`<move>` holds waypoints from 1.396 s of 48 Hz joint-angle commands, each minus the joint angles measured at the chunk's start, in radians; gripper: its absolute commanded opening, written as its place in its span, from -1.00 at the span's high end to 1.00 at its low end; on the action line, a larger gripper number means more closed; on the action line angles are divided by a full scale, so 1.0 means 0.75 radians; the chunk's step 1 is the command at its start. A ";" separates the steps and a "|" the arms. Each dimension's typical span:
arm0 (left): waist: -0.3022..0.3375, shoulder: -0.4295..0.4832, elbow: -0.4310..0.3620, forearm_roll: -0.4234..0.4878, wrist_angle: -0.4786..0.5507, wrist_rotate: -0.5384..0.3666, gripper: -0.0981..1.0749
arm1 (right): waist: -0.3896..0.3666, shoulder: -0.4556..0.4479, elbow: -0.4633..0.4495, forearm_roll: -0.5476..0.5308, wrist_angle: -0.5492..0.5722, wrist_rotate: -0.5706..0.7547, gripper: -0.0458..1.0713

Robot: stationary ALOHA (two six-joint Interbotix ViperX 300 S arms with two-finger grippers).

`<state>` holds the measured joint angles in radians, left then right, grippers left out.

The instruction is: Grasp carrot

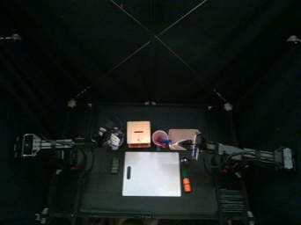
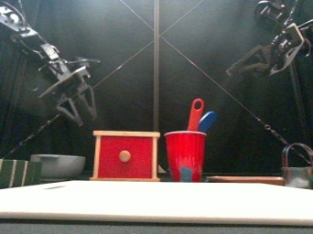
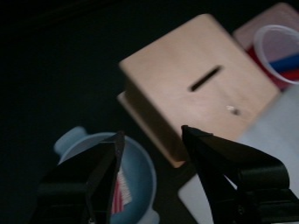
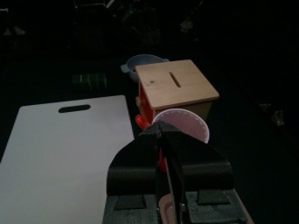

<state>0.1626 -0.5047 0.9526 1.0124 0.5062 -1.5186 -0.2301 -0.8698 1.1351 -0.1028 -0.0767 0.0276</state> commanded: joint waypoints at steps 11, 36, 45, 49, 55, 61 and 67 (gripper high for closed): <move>-0.141 -0.055 -0.002 0.311 -0.348 -0.006 -0.67 | 0.006 0.014 -0.047 0.039 -0.010 0.002 0.89; -0.149 -0.057 -0.045 0.385 -0.830 0.041 -0.67 | 0.051 0.025 -0.031 0.059 -0.012 0.002 0.89; -0.157 -0.057 -0.043 0.385 -0.830 0.143 -0.67 | 0.055 0.029 -0.029 0.061 -0.012 0.002 0.89; -0.160 -0.057 -0.045 0.380 -0.830 0.176 -0.67 | 0.057 0.031 -0.027 0.061 -0.012 0.002 0.89; -0.153 -0.057 -0.045 0.370 -0.830 0.207 -0.67 | 0.055 0.031 -0.025 0.061 -0.012 0.002 0.89; -0.133 -0.053 -0.033 0.352 -0.851 0.215 -0.68 | 0.045 0.033 -0.027 0.053 -0.010 0.000 0.89; -0.133 -0.053 -0.033 0.342 -0.851 0.215 -0.68 | 0.047 0.033 -0.041 0.072 -0.008 0.004 0.89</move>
<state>0.0598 -0.5461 0.9449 1.2732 -0.1273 -1.3576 -0.1948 -0.8498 1.1305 -0.0583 -0.0782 0.0291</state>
